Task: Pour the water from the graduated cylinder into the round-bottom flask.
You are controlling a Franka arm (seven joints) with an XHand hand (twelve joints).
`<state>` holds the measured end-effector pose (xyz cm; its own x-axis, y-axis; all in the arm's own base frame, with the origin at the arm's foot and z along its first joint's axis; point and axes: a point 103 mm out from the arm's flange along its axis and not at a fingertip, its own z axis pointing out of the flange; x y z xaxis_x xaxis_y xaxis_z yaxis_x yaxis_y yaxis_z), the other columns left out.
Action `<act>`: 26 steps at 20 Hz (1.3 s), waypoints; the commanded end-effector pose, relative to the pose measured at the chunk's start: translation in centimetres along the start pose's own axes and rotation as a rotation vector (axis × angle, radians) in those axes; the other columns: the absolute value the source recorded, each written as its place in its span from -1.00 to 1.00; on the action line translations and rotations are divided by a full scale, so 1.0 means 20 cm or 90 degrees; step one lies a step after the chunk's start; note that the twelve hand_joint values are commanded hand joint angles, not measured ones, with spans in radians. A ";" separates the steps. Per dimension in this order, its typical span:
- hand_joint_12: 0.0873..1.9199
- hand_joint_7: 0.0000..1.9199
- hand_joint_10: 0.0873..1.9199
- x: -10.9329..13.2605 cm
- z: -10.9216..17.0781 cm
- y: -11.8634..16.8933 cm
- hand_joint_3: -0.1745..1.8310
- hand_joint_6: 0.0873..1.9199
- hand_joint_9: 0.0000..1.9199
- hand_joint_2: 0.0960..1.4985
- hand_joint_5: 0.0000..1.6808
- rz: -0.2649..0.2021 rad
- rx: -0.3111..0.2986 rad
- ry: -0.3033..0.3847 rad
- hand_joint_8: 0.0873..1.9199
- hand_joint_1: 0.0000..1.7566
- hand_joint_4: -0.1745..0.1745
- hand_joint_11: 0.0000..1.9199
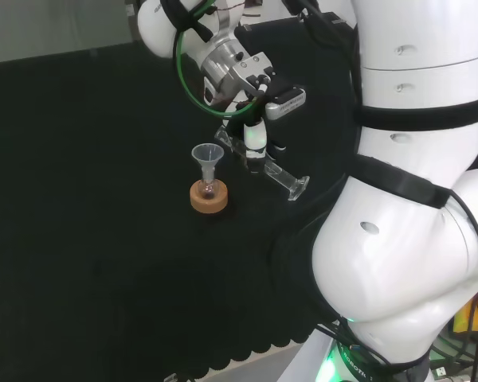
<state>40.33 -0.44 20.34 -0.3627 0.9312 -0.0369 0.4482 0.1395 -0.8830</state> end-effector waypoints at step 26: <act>-0.31 0.40 -1.00 0.06 -0.09 0.00 -0.83 -0.06 0.58 0.44 0.21 0.086 0.171 -0.051 -0.79 0.27 -0.28 0.43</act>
<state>41.33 0.92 21.03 -0.3783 0.9091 -0.1743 0.2794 -0.0674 -0.9578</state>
